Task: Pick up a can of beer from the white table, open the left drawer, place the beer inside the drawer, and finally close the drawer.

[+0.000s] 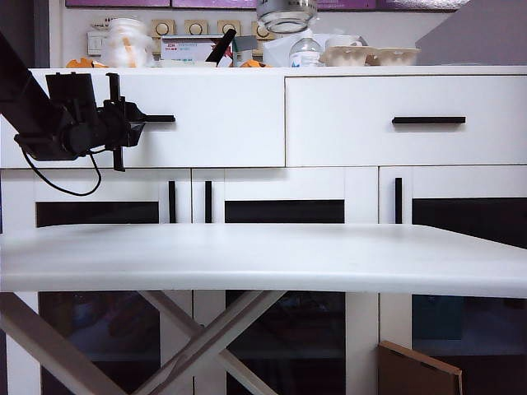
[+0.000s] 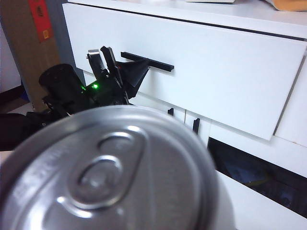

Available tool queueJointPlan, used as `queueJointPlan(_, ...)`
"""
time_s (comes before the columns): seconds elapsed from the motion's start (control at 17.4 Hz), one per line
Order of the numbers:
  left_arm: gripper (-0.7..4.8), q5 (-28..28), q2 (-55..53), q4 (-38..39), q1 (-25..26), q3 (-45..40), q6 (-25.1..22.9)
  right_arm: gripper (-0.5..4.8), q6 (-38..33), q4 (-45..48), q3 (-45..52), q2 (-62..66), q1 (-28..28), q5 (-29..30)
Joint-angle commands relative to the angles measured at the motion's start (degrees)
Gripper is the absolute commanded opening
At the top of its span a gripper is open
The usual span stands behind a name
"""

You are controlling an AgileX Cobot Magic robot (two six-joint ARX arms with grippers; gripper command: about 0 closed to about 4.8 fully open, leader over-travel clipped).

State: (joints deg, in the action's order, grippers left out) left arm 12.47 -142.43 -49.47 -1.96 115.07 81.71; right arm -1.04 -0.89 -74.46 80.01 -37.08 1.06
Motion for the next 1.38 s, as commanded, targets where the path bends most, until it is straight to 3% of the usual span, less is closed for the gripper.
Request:
queueJointPlan(0.06,-0.06,3.3,1.9,-5.5,-0.1,0.2,-1.2,0.40,0.0,3.7,-0.8,-0.7,0.0,-0.1)
queueJointPlan(0.29,-0.06,3.0,1.9,-6.5,-0.2,-1.9,-2.1,0.40,0.0,3.7,-0.8,-0.7,0.0,-0.1)
queueJointPlan(0.63,-0.06,2.1,6.1,-14.0,-0.2,-12.4,-1.3,0.40,0.0,3.7,-0.8,-0.7,0.1,-0.1)
queueJointPlan(0.69,-0.06,-3.5,7.2,-12.6,-0.5,-12.4,-1.2,0.40,0.0,3.7,-0.8,-0.7,0.0,0.0)
queueJointPlan(0.75,0.00,-3.8,8.3,-6.0,-0.4,-11.9,-0.8,0.40,0.0,3.7,-0.8,-0.7,0.0,0.0)
queueJointPlan(0.8,0.69,-3.6,8.9,-0.1,-0.5,-11.3,-0.9,0.40,0.0,3.7,-0.8,-0.7,0.0,0.0)
queueJointPlan(0.92,4.79,-3.7,9.0,9.0,-1.0,-8.7,0.0,0.40,0.0,3.7,-0.8,-0.8,0.0,0.0)
queueJointPlan(1.38,4.79,-7.8,7.5,16.3,-2.2,-1.4,0.9,0.40,0.0,3.7,-0.8,-0.8,0.0,0.2)
